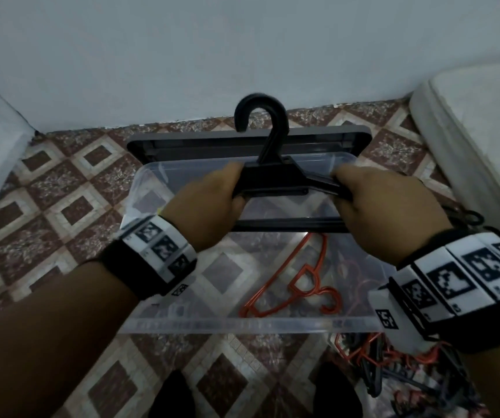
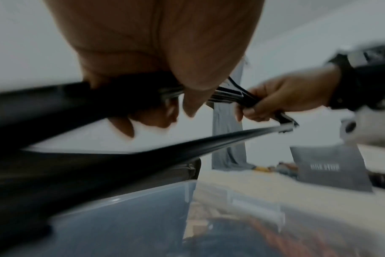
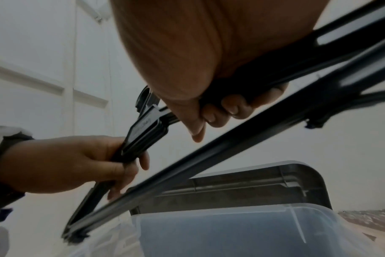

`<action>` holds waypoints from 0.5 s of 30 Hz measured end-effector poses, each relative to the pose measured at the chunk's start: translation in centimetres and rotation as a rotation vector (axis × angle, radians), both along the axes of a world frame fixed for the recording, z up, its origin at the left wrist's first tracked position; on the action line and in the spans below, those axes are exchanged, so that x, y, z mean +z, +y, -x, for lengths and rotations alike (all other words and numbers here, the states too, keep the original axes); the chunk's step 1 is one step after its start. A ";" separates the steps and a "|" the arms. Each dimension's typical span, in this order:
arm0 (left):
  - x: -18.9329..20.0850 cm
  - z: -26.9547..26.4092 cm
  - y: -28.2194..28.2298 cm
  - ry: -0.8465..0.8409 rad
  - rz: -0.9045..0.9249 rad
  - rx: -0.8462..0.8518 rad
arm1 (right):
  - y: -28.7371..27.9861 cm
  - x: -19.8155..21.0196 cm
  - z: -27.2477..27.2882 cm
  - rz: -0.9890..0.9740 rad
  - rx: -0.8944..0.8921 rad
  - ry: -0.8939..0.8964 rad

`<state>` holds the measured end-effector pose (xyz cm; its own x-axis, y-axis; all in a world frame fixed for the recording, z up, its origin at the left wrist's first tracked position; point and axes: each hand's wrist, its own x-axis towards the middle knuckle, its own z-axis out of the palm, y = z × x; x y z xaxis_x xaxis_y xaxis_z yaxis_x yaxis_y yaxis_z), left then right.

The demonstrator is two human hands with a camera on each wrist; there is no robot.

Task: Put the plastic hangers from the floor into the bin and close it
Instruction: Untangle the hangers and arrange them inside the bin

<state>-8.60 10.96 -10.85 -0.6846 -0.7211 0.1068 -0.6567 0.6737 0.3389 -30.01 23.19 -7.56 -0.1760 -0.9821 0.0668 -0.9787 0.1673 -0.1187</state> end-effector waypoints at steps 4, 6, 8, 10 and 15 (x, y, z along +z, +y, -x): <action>-4.6 0.5 0.1 -0.280 0.055 0.143 | 0.2 -1.2 -0.9 -0.184 -0.023 0.012; -7.5 0.7 -0.4 -0.305 -0.028 0.174 | 0.3 -1.7 -1.2 -0.302 -0.060 0.014; -10.4 0.2 -1.6 -0.375 -0.176 0.205 | 0.5 -1.7 -1.2 -0.379 -0.094 0.028; -13.4 -0.7 -3.3 -0.506 -0.271 0.164 | 0.7 -1.5 -0.9 -0.394 -0.116 -0.002; -17.2 -3.1 -7.3 -0.830 -0.404 0.149 | 1.4 -0.9 -1.6 -0.267 -0.078 -0.027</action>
